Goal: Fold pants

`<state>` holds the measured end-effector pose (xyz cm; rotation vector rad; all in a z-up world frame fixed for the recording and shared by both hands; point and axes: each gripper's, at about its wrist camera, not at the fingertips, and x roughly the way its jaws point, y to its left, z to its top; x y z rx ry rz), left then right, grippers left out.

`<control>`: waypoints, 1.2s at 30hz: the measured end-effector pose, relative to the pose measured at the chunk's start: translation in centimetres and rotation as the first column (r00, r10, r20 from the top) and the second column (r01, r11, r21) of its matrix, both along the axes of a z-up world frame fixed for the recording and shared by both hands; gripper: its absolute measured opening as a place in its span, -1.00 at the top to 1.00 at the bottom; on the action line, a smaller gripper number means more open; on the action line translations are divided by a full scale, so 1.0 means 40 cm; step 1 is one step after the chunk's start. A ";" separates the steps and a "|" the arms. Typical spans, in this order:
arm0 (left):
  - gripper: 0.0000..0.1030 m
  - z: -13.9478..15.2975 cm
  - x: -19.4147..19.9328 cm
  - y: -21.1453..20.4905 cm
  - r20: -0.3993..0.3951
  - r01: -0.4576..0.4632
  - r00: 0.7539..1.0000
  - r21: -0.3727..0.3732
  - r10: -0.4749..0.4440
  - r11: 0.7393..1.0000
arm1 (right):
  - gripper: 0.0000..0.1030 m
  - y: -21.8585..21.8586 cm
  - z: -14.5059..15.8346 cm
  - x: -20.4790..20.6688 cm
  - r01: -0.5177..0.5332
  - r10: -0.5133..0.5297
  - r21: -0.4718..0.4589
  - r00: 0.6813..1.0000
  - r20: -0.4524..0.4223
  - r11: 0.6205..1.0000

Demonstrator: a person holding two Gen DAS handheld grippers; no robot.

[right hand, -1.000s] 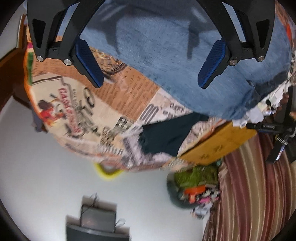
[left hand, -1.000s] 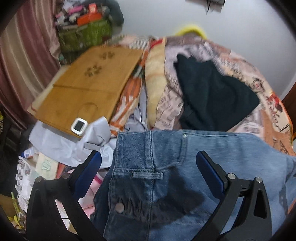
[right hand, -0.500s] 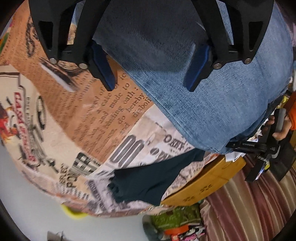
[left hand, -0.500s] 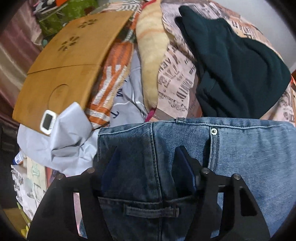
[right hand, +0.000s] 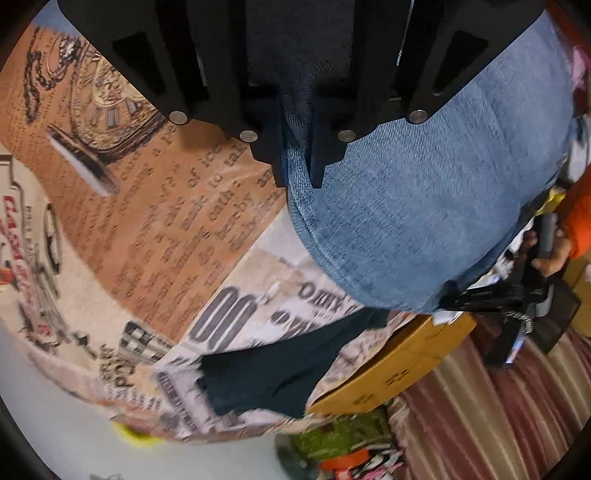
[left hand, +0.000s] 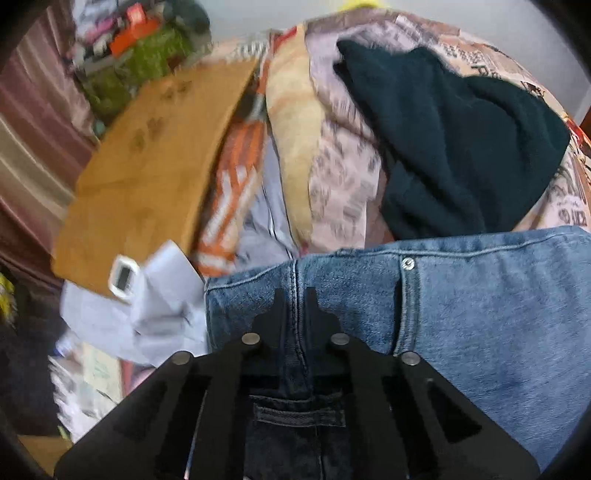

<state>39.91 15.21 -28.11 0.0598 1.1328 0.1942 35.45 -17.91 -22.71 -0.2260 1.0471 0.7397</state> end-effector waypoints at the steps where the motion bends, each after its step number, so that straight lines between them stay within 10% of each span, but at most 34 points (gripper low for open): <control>1: 0.89 0.024 0.002 -0.006 0.027 0.008 1.000 0.015 -0.009 1.000 | 0.83 0.000 0.017 0.002 0.021 -0.021 0.001 0.999 0.042 1.000; 8: 0.90 0.216 0.007 -0.009 0.206 -0.003 0.979 -0.006 0.004 1.000 | 0.84 -0.023 0.157 0.036 0.111 -0.118 0.044 0.971 0.209 0.993; 17: 0.91 0.284 -0.162 -0.006 0.254 0.014 0.967 -0.051 0.000 0.999 | 0.85 -0.030 0.219 -0.110 0.029 -0.035 0.025 0.967 0.254 0.999; 36: 0.91 0.171 -0.587 -0.008 0.155 -0.027 0.986 -0.180 0.056 0.983 | 0.86 -0.047 0.150 -0.420 0.063 -0.068 0.032 0.976 0.209 0.998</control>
